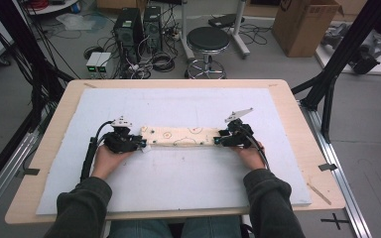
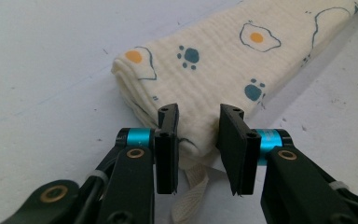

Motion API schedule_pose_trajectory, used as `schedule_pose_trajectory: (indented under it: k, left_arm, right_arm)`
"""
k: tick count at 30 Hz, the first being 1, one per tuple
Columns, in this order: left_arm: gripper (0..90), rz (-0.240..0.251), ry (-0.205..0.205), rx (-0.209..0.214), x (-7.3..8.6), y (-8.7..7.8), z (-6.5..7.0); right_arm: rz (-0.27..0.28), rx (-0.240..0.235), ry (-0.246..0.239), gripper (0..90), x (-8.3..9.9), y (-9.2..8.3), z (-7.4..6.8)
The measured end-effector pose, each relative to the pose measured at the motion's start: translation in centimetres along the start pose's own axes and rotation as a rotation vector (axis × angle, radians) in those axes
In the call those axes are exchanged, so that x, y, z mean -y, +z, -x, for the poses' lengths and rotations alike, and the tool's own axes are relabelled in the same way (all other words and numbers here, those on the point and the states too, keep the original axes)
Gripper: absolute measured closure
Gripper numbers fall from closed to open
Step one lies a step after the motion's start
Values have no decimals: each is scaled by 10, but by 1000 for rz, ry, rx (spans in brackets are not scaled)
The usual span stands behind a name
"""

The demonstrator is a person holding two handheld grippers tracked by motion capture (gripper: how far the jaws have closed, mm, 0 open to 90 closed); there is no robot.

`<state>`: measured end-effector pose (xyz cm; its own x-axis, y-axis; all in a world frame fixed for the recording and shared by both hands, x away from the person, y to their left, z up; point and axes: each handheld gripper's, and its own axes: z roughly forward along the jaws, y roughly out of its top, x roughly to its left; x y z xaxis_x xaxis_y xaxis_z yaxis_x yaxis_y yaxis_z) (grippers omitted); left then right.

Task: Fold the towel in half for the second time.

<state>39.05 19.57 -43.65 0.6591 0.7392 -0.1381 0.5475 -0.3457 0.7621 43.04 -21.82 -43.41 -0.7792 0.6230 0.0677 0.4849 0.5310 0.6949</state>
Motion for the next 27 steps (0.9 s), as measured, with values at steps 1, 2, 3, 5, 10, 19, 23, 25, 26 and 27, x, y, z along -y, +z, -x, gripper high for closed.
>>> schedule_pose_trajectory:
  k: [1, 2, 3, 5, 10, 19, 23, 25, 26, 27]
  left_arm:
    - [661, 9, -6, 0, -1, -1, 0]
    - [647, 16, -11, 2, -1, -1, 0]
    - [639, 25, -17, 5, -1, -2, -1]
    - [627, 46, -29, 12, -3, -4, 0]
    - [599, 87, -31, 13, -5, -12, 2]
    - [523, 132, -20, 12, -9, -23, 8]
    - [493, 129, -20, 19, -9, -25, 10]
    - [481, 134, -14, 22, -9, -26, 11]
    - [475, 140, -14, 24, -10, -27, 12]
    - [466, 148, -14, 28, -10, -28, 13]
  right_arm:
    - [4, 1, 5, 559, 0, 0, 0]
    - [7, 1, 5, 555, 0, 0, 0]
    - [11, 1, 2, 550, -1, 0, 1]
    - [16, 1, 7, 530, -1, -1, 0]
    - [66, -1, 23, 490, -3, -9, -1]
    - [123, -9, 75, 367, -5, -17, -5]
    - [145, -17, 95, 315, -6, -21, -7]
    - [150, -13, 107, 297, -6, -23, -8]
    - [153, -12, 105, 288, -6, -23, -8]
    - [152, -13, 108, 278, -6, -24, -8]
